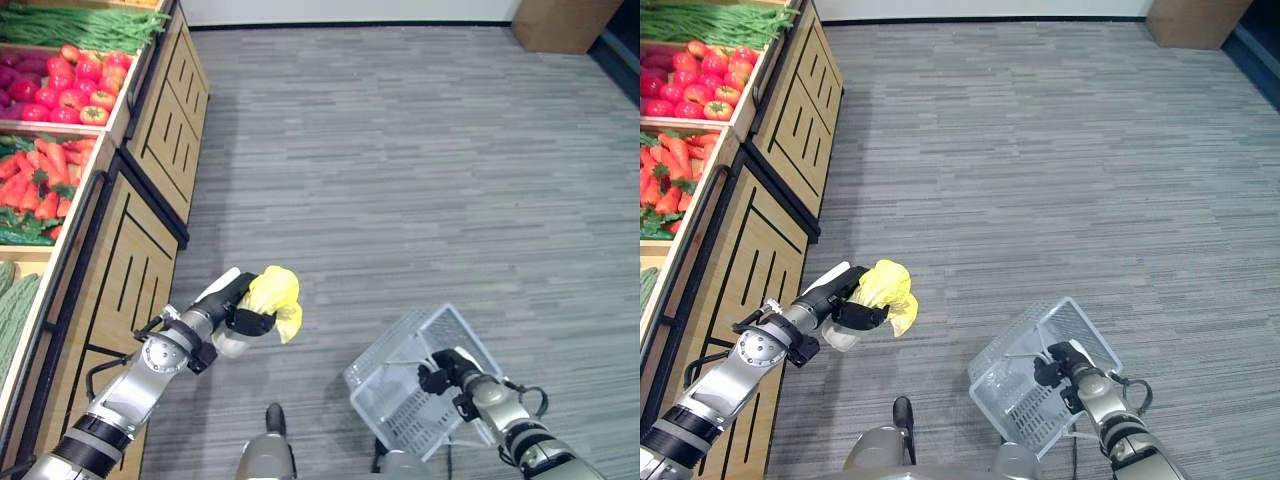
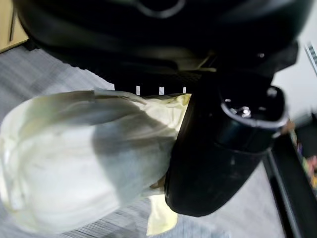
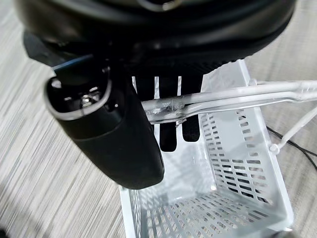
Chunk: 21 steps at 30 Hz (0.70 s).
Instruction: Get the vegetables into the basket
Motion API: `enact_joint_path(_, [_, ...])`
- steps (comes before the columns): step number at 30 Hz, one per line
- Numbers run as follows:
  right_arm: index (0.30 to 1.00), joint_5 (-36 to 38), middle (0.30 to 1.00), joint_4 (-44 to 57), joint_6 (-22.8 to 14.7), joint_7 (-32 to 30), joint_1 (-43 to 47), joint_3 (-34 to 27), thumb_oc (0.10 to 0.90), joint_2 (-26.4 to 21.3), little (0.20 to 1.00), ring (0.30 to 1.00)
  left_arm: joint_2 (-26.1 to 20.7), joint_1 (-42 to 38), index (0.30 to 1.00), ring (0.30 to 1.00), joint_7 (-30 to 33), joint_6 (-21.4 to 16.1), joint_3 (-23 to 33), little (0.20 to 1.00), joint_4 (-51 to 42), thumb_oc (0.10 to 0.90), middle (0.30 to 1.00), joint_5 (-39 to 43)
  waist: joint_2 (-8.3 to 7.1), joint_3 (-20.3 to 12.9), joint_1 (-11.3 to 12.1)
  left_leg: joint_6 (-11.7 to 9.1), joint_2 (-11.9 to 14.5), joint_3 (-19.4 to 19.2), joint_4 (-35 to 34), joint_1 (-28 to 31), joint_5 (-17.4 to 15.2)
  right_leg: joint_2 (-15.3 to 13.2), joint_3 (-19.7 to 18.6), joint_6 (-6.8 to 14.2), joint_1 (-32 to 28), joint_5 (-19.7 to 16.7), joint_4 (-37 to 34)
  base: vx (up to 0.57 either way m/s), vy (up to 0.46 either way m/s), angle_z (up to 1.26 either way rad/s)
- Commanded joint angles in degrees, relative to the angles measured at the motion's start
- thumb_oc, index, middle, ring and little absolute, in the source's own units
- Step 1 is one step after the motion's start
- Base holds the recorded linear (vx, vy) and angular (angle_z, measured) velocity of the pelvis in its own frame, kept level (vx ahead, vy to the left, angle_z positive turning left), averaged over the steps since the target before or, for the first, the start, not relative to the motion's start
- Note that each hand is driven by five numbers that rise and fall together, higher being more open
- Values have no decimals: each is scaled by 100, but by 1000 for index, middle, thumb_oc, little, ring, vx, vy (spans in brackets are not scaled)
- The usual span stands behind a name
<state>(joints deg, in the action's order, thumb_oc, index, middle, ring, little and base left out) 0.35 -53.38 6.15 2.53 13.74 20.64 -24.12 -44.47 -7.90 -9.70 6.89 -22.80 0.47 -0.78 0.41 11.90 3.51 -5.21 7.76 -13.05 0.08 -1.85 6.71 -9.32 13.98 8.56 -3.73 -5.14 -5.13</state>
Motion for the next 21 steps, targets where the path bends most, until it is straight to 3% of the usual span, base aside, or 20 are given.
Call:
enact_joint_path(1, [300,242,300,341,-236,-42,582,-9,400,-142,300,300,-145,-576,300,300,-93,-500,32,300,-223,400,300,-340,6,-233,-11,-197,112,177,531,-117,-447,-13,-6,105,63,396,261,-7,-63,-1])
enact_joint_path(8, [300,209,300,148,-230,-153,1572,630,400,223,300,300,311,-1509,300,300,-214,-579,-1102,300,-126,400,300,-710,353,-418,33,-330,216,272,6,27,-78,136,127,37,-1,403,120,-11,-53,9])
enact_joint_path(18, [300,192,300,-1135,-262,-300,3145,1049,400,579,300,300,1172,-2194,300,300,-148,-557,-1856,300,-24,400,300,-75,676,-504,102,-321,80,352,-275,-6,26,37,192,74,112,328,43,3,0,9])
enact_joint_path(21, [300,193,300,-1142,-266,-300,3151,1048,400,579,300,300,1174,-2200,300,300,-146,-560,-1857,300,-19,400,300,-75,676,-500,102,-321,80,352,-277,-5,27,37,193,74,112,328,43,3,3,4])
